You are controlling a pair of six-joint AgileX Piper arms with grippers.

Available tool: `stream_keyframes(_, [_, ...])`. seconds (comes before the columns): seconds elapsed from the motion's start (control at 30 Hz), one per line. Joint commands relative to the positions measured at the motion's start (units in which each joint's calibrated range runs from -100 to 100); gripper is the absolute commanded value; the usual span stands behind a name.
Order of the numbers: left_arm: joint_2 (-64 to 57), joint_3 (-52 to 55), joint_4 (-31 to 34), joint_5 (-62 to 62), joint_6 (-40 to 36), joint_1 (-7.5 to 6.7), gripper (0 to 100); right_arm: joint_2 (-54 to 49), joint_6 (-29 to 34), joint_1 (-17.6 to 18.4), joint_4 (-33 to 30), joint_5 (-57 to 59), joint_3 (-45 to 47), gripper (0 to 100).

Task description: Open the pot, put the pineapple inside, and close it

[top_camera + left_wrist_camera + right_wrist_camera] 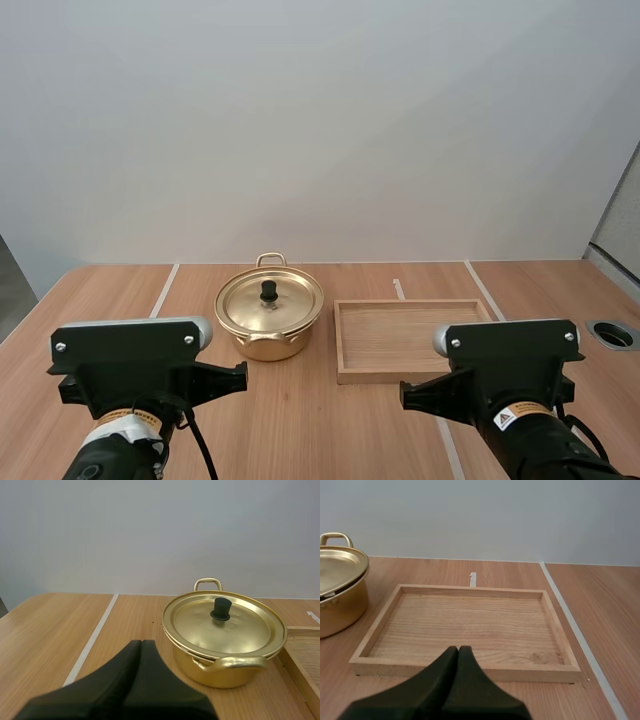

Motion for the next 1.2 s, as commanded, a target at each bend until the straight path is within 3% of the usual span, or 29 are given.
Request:
stream_keyframes(0.0, [-0.4, 0.2, -0.8, -1.3, -0.6, -0.09, 0, -1.7, -0.4, 1.0, -1.6, -1.7, 0.4, 0])
stream_keyframes(0.13, [-0.4, 0.2, -0.8, -1.3, -0.6, -0.09, 0, -3.2, -0.4, 2.4, -2.6, -1.9, 0.4, 0])
stream_keyframes(1.17, [-0.4, 0.2, 0.1, -1.3, -0.6, -0.09, 0, -3.2, -0.4, 2.4, -3.1, -1.9, 0.4, 0])
